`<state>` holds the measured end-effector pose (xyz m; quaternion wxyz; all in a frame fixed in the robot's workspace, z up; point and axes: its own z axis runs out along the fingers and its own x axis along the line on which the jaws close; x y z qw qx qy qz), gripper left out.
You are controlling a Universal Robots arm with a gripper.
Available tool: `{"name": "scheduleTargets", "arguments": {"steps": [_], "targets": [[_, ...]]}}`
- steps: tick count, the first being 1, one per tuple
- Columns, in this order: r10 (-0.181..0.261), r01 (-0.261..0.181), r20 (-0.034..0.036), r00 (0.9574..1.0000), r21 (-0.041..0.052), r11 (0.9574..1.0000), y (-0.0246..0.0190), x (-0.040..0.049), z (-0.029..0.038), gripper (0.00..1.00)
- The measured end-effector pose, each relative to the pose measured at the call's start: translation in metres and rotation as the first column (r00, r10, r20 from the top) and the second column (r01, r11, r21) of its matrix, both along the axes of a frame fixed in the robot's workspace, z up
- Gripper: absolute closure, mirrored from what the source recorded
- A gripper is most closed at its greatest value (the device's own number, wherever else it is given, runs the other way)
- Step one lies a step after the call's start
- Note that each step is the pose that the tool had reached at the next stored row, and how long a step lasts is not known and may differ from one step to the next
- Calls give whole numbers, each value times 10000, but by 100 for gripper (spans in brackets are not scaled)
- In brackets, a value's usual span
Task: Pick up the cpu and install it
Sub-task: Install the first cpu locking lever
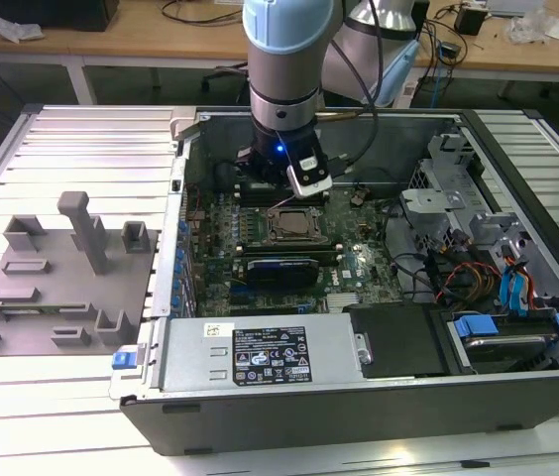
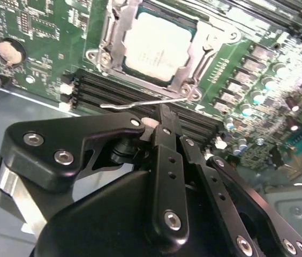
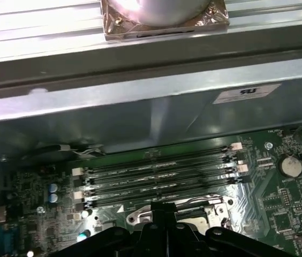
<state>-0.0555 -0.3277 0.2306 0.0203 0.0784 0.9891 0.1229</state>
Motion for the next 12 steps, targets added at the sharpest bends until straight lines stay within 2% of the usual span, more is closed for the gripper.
{"name": "scheduleTargets", "arguments": {"steps": [6, 12], "targets": [[0, 0, -1, 10000, -1, 10000, 1, 75, -30, 89], [0, 0, -1, 10000, -2, 10000, 10, 107, -43, 89]]}}
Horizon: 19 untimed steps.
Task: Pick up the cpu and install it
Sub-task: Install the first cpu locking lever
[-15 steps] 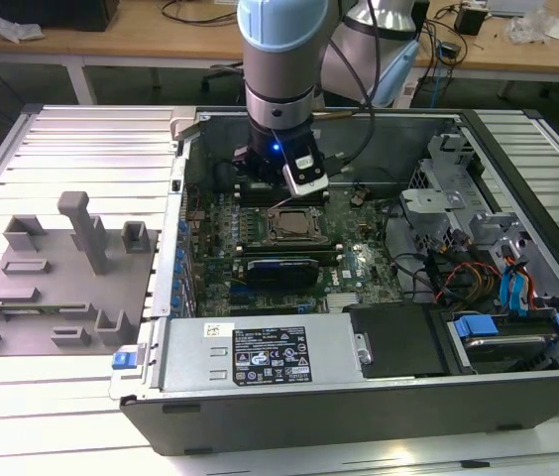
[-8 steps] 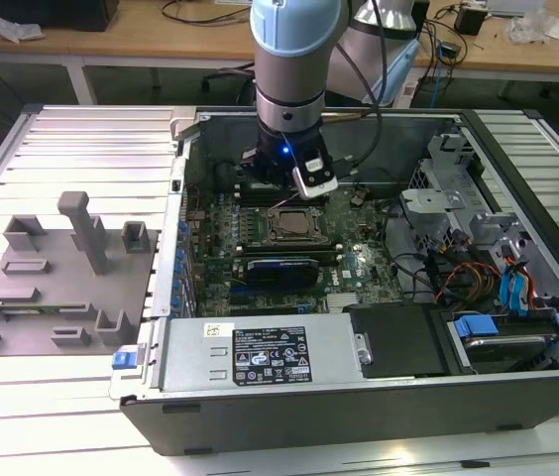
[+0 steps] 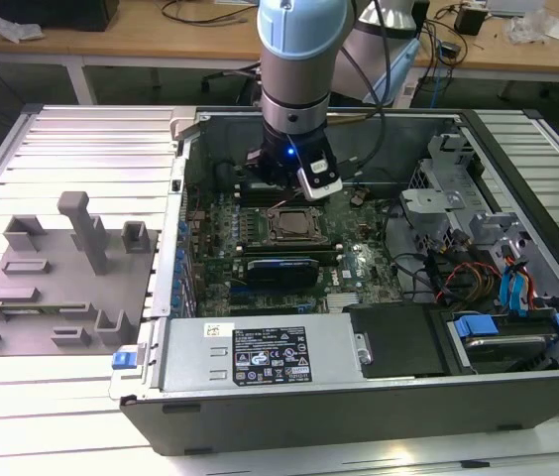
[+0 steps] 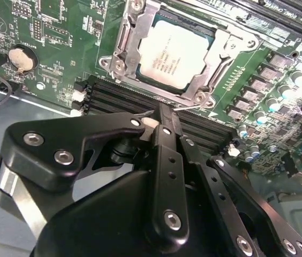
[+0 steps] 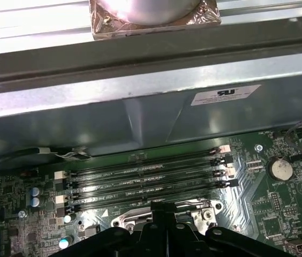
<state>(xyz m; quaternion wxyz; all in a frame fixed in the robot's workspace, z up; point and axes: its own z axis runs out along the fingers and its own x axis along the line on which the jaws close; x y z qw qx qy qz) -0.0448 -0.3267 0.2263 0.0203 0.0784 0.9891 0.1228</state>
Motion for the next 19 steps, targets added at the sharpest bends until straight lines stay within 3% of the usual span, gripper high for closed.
{"name": "scheduleTargets", "arguments": {"steps": [19], "targets": [[1, -1, 1, 10000, 0, 10000, 5, 26, -21, 89]]}}
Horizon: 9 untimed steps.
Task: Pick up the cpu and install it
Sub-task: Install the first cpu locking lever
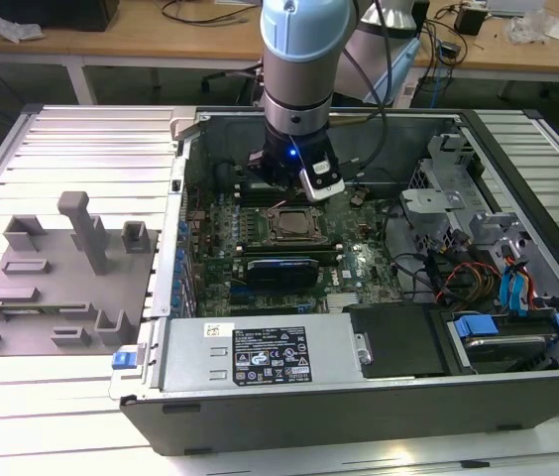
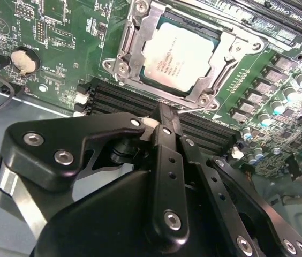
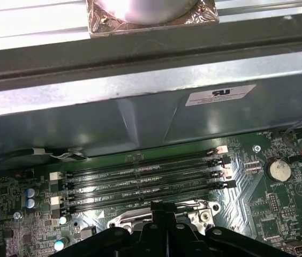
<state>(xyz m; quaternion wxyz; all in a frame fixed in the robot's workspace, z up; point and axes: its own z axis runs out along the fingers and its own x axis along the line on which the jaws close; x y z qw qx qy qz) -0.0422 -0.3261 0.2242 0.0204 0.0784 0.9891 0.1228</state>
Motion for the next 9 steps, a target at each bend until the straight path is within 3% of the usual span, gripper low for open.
{"name": "scheduleTargets", "arguments": {"steps": [4, 7, 8, 9], "targets": [[-2, 2, 61, 10000, -12, 10000, 0, -1, -23, 89], [-1, 1, 185, 9998, -24, 10000, 1, 0, -31, 89], [-1, 2, 493, 9988, -23, 10000, 1, -2, -48, 89], [-6, 7, 798, 9968, -22, 10000, 34, -57, -59, 89]]}}
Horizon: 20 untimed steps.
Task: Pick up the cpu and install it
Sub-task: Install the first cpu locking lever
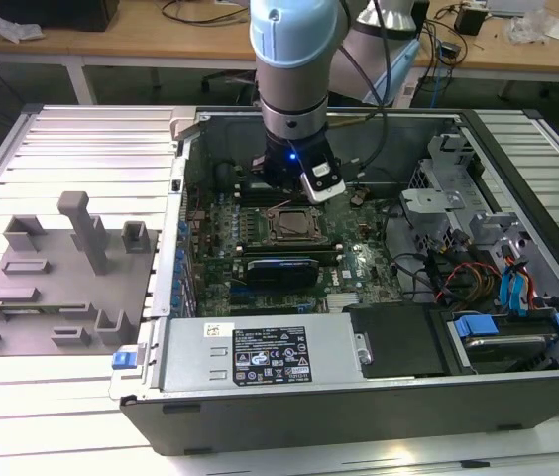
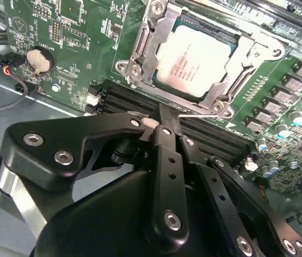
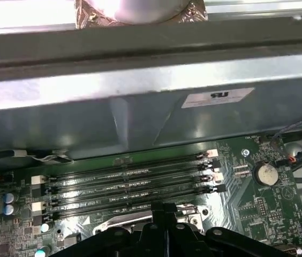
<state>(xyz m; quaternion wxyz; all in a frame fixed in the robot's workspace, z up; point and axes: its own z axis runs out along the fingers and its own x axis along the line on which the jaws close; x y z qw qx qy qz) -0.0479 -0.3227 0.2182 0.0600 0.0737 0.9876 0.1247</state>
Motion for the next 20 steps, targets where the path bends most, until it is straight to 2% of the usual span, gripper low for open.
{"name": "scheduleTargets", "arguments": {"steps": [1, 4, 5, 6, 13, 20], "targets": [[-20, 20, 145, 9999, 1, 10000, 42, -65, -11, 89], [-23, 23, 285, 9996, 0, 10000, 48, -84, -31, 89], [-25, 25, 396, 9992, 2, 10000, 51, -90, -47, 89], [-25, 25, 452, 9990, 0, 10000, 58, -98, -55, 89], [-25, 25, 540, 9985, -1, 10000, 94, -122, -97, 89], [-20, 25, 586, 9983, -82, 10000, 95, -122, -163, 89]]}}
